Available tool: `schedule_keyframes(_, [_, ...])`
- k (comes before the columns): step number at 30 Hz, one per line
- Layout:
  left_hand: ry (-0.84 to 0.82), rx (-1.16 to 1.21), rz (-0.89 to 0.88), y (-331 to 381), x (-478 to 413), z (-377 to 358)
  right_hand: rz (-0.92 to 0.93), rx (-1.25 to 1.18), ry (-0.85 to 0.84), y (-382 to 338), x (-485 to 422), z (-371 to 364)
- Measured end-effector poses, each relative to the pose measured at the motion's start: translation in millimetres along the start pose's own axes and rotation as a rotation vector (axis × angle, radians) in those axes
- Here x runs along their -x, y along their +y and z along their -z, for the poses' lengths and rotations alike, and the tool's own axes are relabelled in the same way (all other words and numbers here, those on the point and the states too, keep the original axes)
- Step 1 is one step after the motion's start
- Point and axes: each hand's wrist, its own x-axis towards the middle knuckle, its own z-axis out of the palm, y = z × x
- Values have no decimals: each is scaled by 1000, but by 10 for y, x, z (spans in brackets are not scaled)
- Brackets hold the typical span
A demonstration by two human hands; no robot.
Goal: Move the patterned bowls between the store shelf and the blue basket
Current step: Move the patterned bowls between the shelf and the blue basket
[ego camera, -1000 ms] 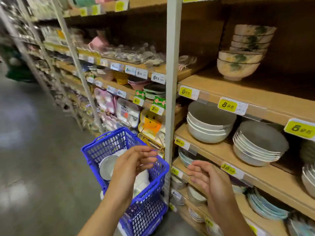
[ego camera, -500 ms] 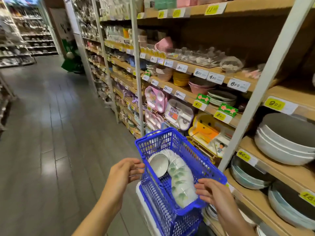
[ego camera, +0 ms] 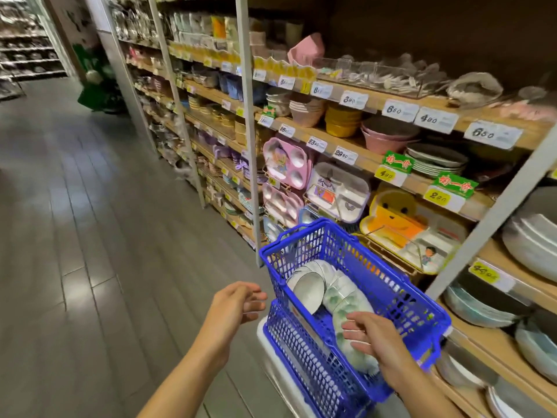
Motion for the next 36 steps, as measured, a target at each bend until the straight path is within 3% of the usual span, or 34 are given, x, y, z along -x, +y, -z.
schedule_keyframes(16, [-252,-471,109,225,-2194,-911,-325,-98,92,251,-1900,-368])
schedule_keyframes(24, [-526,-960,55,-318,-2869,-1516,-618,-208,133,636,-2345,-566])
schedule_keyframes(28, [-692,-1123,67,-628,-3186,-1719,-661,-202,168,756,-2543,-747])
schedule_keyframes(31, [-796,-1242,114,-919,-3404,-1809,-691,-178,88,833,-2706,-870])
schedule_keyframes(36, [-1003,-1561,-70,-1281,-3638,-1833,-776,-132,89,1001,-3031,-934])
